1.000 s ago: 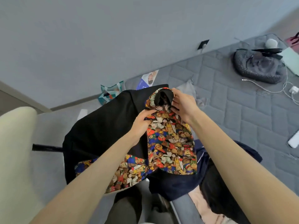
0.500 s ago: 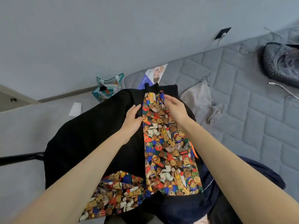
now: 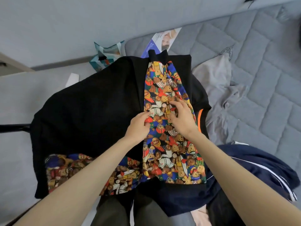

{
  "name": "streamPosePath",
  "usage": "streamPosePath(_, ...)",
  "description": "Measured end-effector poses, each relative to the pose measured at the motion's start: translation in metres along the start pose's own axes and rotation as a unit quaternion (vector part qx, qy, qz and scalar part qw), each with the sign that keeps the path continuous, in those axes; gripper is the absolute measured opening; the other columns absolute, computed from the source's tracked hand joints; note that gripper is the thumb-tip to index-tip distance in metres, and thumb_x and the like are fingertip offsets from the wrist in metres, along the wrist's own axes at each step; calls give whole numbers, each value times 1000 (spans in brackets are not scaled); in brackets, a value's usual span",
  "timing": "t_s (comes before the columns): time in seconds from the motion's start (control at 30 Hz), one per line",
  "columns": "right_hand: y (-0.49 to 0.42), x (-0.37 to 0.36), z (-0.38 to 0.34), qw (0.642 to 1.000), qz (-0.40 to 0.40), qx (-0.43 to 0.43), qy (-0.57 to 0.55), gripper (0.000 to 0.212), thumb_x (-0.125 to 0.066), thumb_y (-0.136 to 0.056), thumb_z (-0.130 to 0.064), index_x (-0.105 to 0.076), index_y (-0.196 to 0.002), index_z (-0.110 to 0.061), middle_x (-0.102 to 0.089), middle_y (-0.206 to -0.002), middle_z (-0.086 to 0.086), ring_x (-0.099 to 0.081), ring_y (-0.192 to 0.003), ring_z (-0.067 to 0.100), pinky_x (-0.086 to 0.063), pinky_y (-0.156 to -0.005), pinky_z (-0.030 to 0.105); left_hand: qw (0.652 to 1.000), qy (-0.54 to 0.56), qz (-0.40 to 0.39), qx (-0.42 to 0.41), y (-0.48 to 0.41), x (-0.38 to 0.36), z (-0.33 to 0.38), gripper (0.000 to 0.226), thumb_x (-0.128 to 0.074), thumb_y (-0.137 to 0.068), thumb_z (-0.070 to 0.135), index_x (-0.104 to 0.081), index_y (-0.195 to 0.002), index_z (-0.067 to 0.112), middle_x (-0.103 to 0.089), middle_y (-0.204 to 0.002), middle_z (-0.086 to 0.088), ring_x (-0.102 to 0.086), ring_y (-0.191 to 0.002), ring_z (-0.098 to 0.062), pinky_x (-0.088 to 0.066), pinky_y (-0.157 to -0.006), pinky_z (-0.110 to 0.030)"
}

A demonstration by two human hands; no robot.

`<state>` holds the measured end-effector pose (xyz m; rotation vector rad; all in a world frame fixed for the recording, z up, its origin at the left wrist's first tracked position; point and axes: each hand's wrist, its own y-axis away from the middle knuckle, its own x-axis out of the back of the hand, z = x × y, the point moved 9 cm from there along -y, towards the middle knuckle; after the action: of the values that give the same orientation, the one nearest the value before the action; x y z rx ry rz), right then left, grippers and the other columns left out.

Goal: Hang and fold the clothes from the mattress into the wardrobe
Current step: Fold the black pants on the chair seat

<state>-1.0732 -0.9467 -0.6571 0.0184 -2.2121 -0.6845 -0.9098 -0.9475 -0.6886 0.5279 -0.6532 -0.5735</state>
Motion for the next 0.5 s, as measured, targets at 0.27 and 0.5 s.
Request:
streamPosePath(0.27,57,38,92,969,143,-197,24,67,-71,-80,-27,-36,-136,-16,-29,-146,12,-27,-130,36,-32,-103,47,975,-165,31,-148,-6,-18,75,44,-40,-98,9,-41,-140,19,-44,-140,-2,-36,-131,-21,-37,-105,-35)
streamPosePath(0.5,87,20,150,963,52,-260,-42,79,-82,-64,-47,-36,-121,-18,-41,-123,8,-52,-109,31,-47,-83,40,873,-388,11,-294,-37,-76,149,83,-55,-82,-11,-19,-150,21,-18,-156,1,-21,-140,-25,-40,-104,-39)
